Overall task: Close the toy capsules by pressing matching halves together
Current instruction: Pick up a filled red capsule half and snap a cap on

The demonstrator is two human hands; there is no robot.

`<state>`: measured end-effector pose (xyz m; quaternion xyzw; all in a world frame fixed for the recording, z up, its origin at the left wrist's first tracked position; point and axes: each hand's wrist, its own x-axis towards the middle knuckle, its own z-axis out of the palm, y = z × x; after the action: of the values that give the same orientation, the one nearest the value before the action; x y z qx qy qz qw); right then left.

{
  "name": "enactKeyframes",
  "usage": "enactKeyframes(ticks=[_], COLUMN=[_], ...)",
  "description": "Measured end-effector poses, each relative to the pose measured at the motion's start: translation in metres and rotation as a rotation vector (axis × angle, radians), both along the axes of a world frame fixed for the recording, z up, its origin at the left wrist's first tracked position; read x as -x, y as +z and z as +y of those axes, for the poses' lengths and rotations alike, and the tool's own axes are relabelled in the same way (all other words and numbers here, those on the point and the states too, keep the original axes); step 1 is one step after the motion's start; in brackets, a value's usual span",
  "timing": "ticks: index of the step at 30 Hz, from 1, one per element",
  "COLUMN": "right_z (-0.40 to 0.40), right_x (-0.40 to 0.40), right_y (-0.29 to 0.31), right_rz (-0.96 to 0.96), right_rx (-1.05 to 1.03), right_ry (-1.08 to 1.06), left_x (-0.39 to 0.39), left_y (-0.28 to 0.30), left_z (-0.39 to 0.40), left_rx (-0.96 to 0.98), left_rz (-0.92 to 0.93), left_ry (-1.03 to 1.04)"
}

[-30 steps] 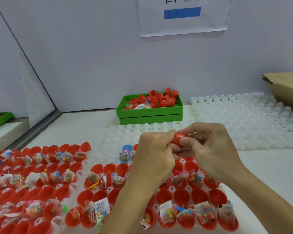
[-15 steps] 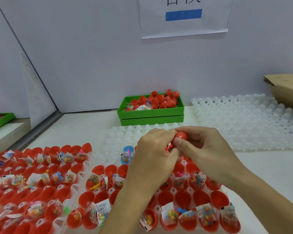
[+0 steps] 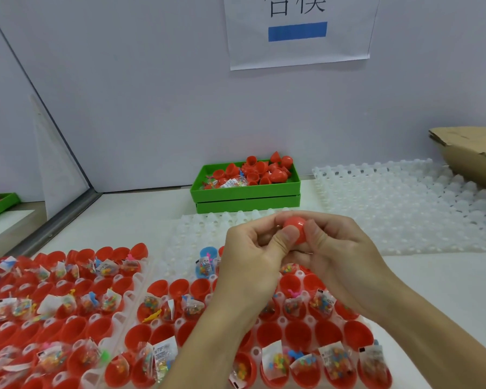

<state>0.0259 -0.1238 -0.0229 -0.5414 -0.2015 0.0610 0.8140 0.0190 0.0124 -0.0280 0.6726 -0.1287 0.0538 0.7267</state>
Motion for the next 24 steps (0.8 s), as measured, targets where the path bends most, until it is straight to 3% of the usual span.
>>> enactKeyframes(ticks=[7,12,16,24], right_z=[-0.001,-0.009,-0.013,-0.019], right_x=[-0.001,-0.007,-0.008,-0.01], right_y=[-0.002,-0.003,-0.005,-0.001], right_rz=[-0.012,-0.03,-0.153,-0.18], right_rx=[0.0,0.013,0.239,0.31], right_ry=[0.015,0.038,-0.161,-0.273], left_x=[0.002,0.0,-0.005,-0.006], left_y=[-0.002,-0.002,-0.002,-0.001], left_z=[-0.004,-0.003,0.003,0.004], left_rx=[-0.075,0.059,0.136,0.059], left_rz=[-0.068,0.021,0.107,0.051], left_ry=[0.092,-0.057,-0.089,-0.011])
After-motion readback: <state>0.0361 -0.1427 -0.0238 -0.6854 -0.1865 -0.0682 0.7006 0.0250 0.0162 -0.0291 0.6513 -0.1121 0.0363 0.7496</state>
